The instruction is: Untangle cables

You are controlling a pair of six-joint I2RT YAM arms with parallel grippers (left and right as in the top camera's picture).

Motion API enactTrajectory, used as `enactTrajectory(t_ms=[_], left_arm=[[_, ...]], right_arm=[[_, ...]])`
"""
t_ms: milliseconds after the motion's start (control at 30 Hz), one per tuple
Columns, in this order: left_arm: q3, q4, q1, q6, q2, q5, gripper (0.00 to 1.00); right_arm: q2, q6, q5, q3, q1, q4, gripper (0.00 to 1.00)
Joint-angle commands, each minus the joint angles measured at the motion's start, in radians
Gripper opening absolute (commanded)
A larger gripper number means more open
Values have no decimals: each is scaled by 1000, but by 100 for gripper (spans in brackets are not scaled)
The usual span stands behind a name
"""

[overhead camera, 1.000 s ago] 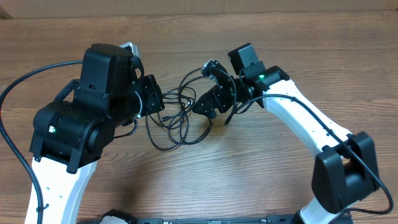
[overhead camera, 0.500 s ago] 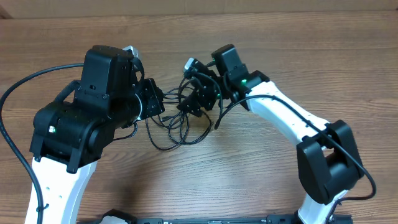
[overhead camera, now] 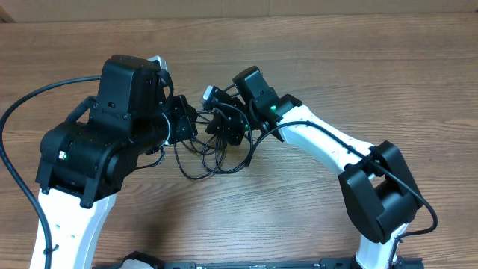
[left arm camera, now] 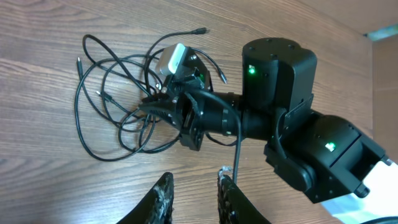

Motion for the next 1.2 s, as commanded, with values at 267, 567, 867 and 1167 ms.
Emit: enactTrajectory(t_ms=[267, 567, 867, 1167], left_arm=[[23, -13, 2, 44, -14, -19, 23], [23, -26, 2, 44, -13, -61, 24], [19, -40, 2, 44, -10, -121, 28], [-38, 10, 2, 66, 43, -137, 43]], right_arm=[[-183, 198, 10, 78, -88, -22, 4], [-387, 232, 10, 183, -106, -161, 4], [-614, 234, 37, 248, -106, -208, 4], [-773, 266, 63, 276, -106, -226, 4]])
